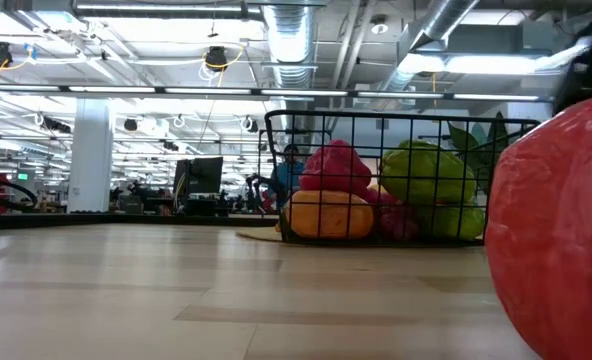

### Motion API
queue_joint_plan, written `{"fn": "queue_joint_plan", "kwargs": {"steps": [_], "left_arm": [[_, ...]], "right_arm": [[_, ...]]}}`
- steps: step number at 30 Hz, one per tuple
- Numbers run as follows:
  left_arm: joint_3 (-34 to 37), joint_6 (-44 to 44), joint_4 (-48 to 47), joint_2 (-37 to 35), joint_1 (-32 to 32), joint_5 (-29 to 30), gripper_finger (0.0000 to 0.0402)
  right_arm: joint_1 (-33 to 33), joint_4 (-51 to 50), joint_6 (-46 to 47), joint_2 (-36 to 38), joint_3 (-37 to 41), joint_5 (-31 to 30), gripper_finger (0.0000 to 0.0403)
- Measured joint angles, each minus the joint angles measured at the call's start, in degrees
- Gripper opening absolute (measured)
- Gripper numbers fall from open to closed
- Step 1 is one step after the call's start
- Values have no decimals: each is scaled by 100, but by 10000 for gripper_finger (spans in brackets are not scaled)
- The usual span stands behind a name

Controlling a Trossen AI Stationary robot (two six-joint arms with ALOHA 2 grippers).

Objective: Build produce basket
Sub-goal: Put the orange pumpkin into the wire basket

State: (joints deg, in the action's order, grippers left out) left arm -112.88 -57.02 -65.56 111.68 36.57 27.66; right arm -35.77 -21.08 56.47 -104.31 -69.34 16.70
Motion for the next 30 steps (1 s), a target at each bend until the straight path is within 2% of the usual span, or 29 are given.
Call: {"fn": "queue_joint_plan", "kwargs": {"steps": [6, 9, 19, 24, 27, 30], "left_arm": [[0, 332, 0, 0, -130, -2, 314], [0, 488, -2, 0, -197, -4, 314], [-4, 770, -37, 0, -292, -2, 314], [-4, 918, -527, 0, -293, -30, 314], [-4, 835, -690, 0, -293, -36, 314], [-4, 837, -724, 0, -293, -37, 314]], "right_arm": [[-94, -151, 735, 0, 0, -211, 269], [-93, -71, 756, -2, 1, -467, 269], [-8, 603, 732, 3, 1, -460, 269], [29, 633, 545, 7, -49, -459, 267], [46, 420, 447, 7, -202, -511, 250], [70, 21, 293, 11, -412, -613, 209]]}}
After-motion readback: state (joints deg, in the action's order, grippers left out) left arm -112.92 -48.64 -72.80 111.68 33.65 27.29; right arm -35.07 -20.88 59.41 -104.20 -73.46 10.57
